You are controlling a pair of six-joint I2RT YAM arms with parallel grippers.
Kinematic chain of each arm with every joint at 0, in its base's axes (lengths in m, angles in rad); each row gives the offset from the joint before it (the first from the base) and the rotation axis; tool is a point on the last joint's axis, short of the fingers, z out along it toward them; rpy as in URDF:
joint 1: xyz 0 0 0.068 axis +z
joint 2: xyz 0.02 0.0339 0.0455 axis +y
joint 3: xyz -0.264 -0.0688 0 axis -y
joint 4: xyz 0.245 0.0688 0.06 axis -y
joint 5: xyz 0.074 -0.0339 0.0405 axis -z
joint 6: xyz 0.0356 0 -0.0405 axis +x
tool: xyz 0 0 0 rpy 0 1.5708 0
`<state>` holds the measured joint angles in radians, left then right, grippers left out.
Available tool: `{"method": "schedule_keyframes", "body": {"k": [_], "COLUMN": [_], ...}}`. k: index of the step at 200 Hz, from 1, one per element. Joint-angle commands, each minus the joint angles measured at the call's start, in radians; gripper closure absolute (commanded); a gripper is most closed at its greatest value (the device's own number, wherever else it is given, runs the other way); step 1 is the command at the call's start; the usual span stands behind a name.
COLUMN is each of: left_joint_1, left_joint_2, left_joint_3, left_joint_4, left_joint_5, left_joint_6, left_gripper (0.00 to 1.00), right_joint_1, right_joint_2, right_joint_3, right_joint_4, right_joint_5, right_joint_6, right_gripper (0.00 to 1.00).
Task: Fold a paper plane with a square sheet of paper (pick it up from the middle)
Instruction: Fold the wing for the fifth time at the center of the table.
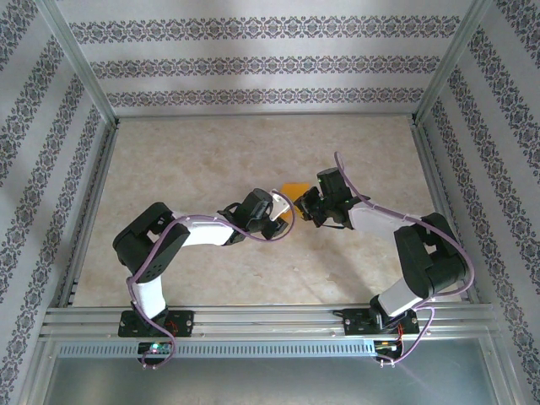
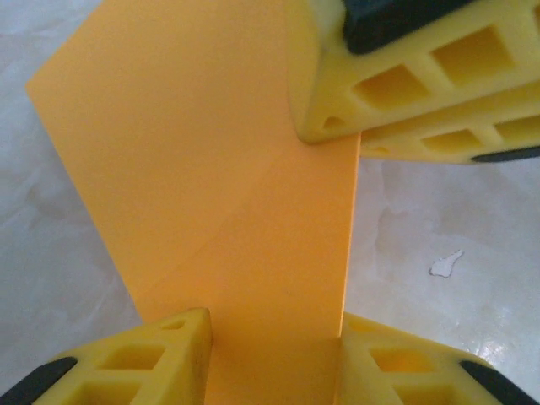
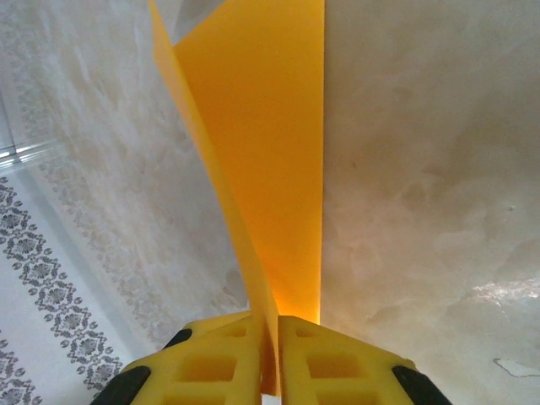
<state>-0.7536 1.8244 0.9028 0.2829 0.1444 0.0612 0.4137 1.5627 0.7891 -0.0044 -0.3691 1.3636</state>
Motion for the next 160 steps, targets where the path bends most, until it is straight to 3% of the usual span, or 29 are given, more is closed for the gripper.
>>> {"method": "schedule_keyframes", "body": {"k": [1,62,101,129,160], "left_joint_1": [-0.015,-0.015,-0.019,-0.023,-0.028], "left_joint_2": [0.007,0.01,0.008,0.006,0.008], "left_joint_3": [-0.006,-0.016,-0.031,-0.04,-0.047], "left_joint_4": [0.053,0.048,0.052,0.06,0.061], "left_joint_5": [-0.038,-0.023,-0.017,-0.025,-0.025], "left_joint_6": [0.038,0.07,0.108,0.129,0.156], "left_gripper": [0.64,0.76,0.78,0.78,0.78], "right_joint_1": [-0.013,-0.025,-0.032,-0.033,-0.036], "right_joint_2": [0.017,0.039,0.08,0.109,0.106], "right_joint_3": [0.015,0.029,0.054,0.067,0.07], "right_joint_4": [-0.011,-0.023,-0.046,-0.052,-0.056], "right_joint_5": [-0.026,-0.041,-0.07,-0.092,-0.093], "right_joint_6": [0.015,-0.004,-0.033,-0.044,-0.049], "right_gripper": [0.85,0.77,0.72,0.73,0.82]}}
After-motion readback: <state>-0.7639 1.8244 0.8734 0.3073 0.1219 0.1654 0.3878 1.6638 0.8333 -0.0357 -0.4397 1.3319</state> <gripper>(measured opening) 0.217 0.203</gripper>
